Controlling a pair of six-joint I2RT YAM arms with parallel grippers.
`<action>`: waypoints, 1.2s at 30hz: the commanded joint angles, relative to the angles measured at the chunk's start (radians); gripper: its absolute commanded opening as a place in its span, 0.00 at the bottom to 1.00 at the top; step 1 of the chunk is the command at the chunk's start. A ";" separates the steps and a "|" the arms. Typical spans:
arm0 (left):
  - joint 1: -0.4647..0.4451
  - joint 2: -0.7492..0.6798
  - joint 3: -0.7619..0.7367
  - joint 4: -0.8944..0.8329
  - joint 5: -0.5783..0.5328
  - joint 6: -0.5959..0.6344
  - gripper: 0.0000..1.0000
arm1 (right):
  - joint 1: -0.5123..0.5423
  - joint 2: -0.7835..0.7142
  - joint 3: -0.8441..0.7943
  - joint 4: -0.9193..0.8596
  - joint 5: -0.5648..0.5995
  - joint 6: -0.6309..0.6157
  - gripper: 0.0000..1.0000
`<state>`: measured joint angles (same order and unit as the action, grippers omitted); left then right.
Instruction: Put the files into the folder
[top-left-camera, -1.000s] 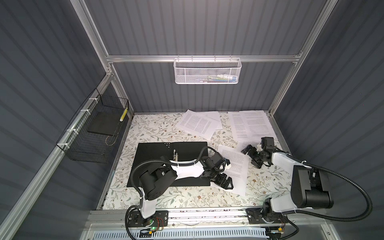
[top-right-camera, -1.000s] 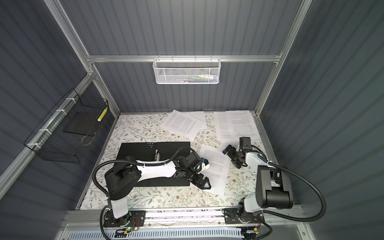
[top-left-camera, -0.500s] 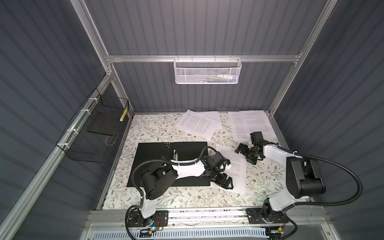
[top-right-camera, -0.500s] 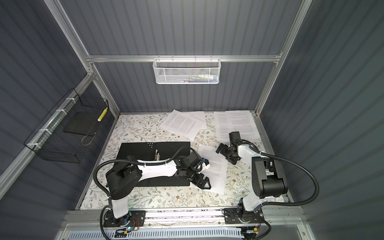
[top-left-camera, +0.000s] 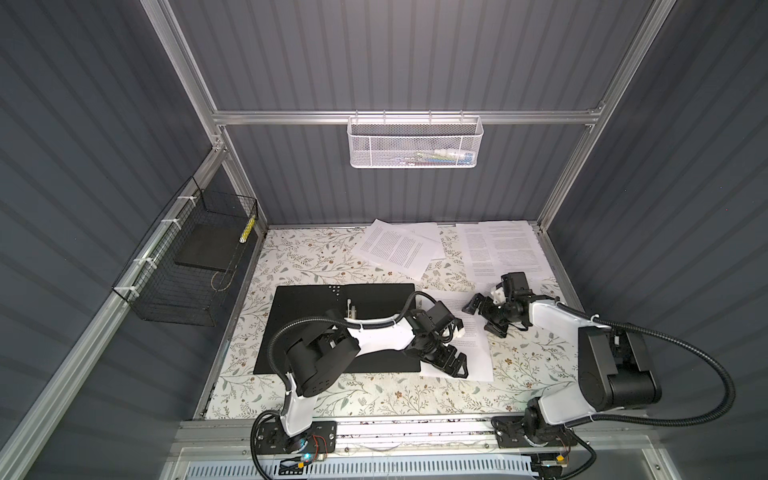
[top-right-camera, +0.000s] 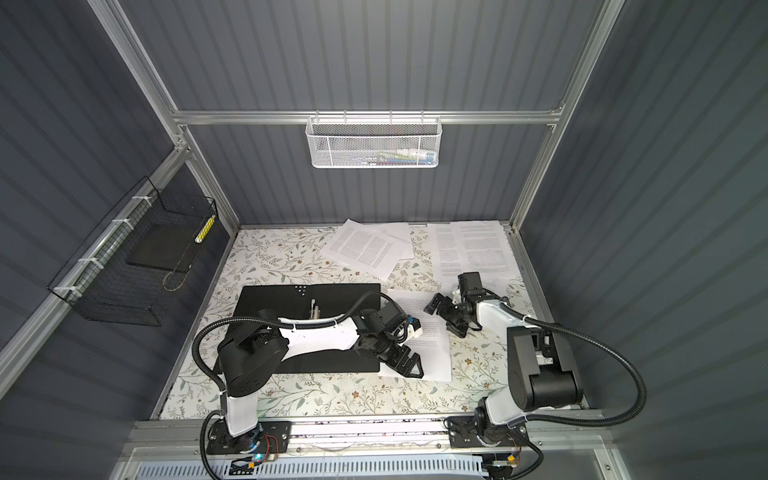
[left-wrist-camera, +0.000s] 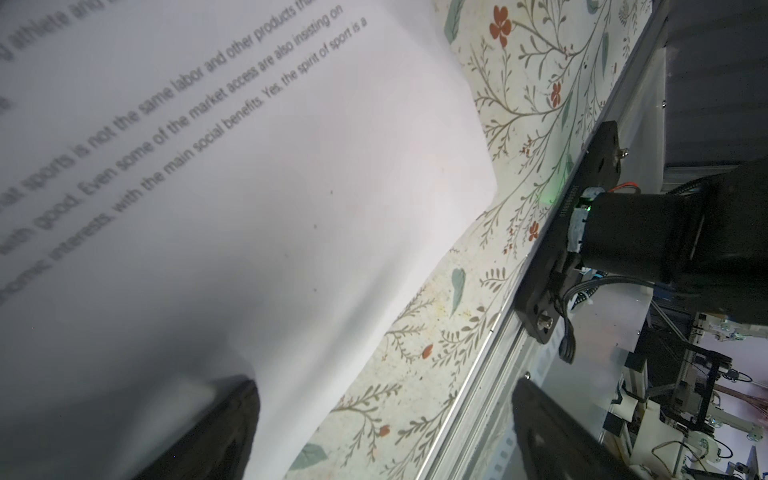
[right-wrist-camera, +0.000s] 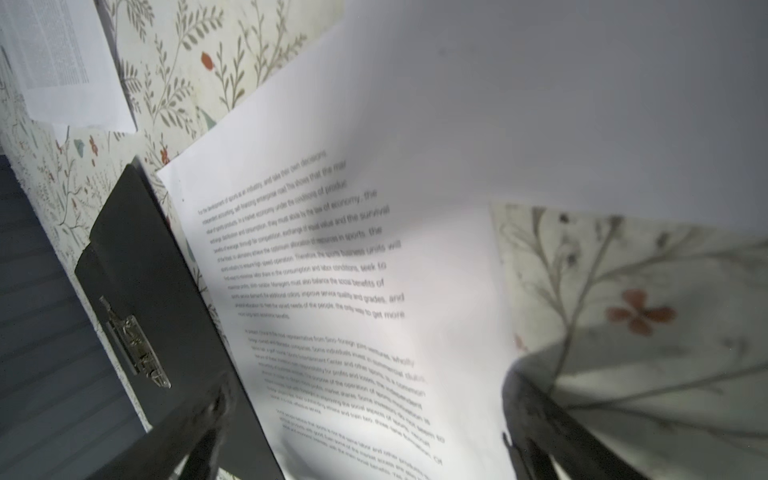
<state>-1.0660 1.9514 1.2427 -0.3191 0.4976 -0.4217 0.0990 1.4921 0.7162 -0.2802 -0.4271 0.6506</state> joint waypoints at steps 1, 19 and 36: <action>0.001 0.102 -0.033 -0.091 -0.059 0.028 0.96 | 0.008 -0.038 -0.074 -0.031 -0.074 0.021 0.99; 0.057 0.083 -0.040 -0.130 -0.113 0.059 0.94 | -0.001 -0.310 -0.226 -0.084 -0.037 0.057 0.99; 0.051 0.017 -0.100 -0.165 -0.091 0.086 0.94 | -0.161 -0.047 -0.023 -0.006 -0.006 0.081 0.99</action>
<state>-1.0260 1.9213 1.2106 -0.3511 0.4751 -0.3424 -0.0433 1.3808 0.6453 -0.3145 -0.4232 0.7227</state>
